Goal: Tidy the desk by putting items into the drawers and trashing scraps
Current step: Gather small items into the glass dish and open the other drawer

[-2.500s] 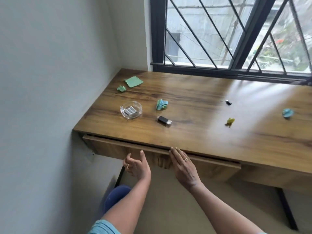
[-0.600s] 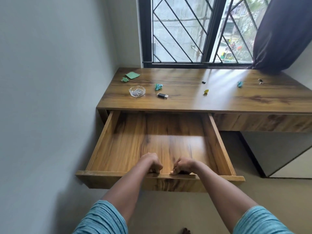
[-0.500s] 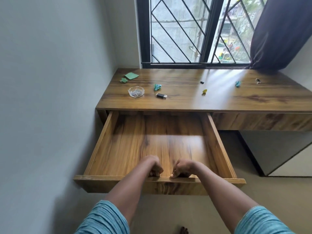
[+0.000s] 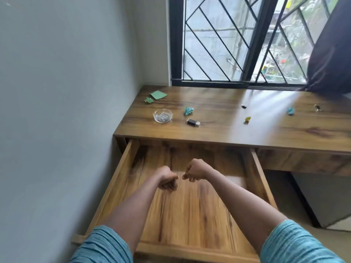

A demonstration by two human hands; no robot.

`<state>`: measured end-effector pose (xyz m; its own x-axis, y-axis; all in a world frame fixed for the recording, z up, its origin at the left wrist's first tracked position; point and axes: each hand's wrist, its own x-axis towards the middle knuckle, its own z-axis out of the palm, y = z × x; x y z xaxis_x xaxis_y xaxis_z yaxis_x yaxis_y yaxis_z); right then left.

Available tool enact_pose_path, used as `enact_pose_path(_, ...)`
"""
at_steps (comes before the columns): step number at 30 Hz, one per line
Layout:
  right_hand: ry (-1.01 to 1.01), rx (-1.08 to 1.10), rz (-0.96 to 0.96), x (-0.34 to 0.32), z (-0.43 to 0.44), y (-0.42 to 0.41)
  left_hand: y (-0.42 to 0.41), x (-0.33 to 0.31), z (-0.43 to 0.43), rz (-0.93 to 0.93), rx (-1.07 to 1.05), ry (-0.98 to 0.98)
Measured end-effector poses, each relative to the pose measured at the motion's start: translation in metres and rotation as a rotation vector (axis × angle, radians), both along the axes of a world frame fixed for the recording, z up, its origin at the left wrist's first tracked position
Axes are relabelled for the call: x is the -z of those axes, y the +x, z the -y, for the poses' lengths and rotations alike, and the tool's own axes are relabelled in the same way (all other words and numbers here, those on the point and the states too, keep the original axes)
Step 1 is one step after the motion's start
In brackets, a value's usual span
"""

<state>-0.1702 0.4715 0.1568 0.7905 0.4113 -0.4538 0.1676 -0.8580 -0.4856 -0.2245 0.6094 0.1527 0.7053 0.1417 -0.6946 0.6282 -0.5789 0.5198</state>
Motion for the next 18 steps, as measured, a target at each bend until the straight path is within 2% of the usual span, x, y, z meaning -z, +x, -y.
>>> enact_pose_path(3, 0.028, 0.025, 0.157, -0.011, -0.024, 0.057, 0.06, -0.022, -0.036, 0.253, -0.168, 0.09)
enact_pose_path(6, 0.102, 0.039, 0.201, -0.017, -0.05, 0.112, 0.116, -0.033, -0.07, 0.383, -0.261, 0.217)
enact_pose_path(13, 0.104, -0.001, 0.281, -0.008, -0.11, 0.207, 0.2, -0.023, -0.105, 0.422, -0.432, 0.26)
enact_pose_path(18, 0.175, 0.06, 0.241, 0.003, -0.147, 0.246, 0.224, -0.008, -0.113, 0.447, -0.498, 0.167)
